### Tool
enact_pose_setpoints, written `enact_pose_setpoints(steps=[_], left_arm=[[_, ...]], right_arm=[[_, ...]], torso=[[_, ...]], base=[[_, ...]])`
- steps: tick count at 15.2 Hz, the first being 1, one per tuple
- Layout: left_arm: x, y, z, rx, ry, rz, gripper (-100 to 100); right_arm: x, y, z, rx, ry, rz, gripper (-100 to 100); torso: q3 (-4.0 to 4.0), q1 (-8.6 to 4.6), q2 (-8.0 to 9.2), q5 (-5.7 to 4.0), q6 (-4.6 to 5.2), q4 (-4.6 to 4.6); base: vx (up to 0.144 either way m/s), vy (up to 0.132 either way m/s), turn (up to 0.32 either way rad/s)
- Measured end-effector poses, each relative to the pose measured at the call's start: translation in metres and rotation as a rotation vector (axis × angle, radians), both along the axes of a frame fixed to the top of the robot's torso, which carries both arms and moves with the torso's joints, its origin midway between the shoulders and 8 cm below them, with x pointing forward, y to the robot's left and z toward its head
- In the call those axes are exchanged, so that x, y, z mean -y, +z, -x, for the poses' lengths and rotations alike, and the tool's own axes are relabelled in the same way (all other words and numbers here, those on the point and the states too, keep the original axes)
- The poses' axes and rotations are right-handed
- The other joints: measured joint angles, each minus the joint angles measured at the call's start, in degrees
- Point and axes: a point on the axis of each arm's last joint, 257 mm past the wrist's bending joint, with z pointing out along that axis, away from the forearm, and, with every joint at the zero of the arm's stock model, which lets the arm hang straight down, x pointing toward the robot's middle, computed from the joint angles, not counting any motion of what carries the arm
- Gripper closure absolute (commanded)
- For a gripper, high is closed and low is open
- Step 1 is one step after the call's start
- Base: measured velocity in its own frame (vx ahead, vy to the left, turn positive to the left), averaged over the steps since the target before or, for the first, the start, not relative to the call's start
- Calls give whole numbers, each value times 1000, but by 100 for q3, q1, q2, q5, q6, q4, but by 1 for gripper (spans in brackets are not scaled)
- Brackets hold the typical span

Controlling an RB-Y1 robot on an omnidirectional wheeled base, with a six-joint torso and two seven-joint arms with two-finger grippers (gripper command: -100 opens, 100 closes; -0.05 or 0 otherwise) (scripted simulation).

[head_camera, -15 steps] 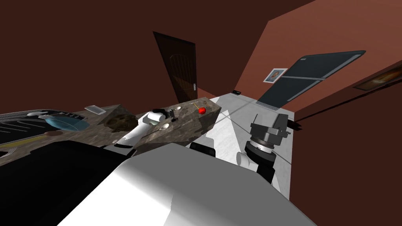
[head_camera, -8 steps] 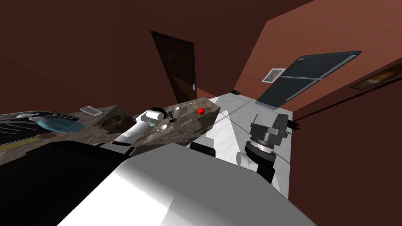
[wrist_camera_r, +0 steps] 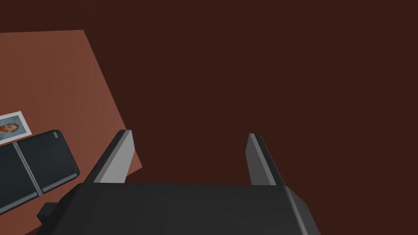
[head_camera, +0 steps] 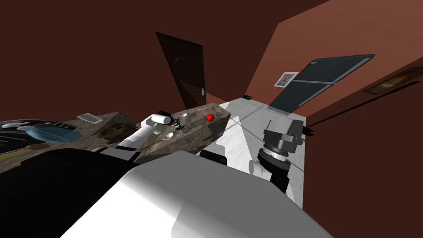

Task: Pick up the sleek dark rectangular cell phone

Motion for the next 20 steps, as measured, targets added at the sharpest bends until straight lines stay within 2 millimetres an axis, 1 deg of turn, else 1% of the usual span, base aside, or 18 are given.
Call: enact_pose_setpoints(steps=[12,20], left_arm=[[-9,-18,54,-234,161,141,-100],[-6,-34,103,-413,276,240,-100]], right_arm=[[0,0,0,0,0,0,0],[0,0,0,0,0,0,0]], torso=[[-4,6,-7,2,0,-1],[-5,13,-9,3,-1,-2]], base=[[43,-8,-22],[60,12,-23]])
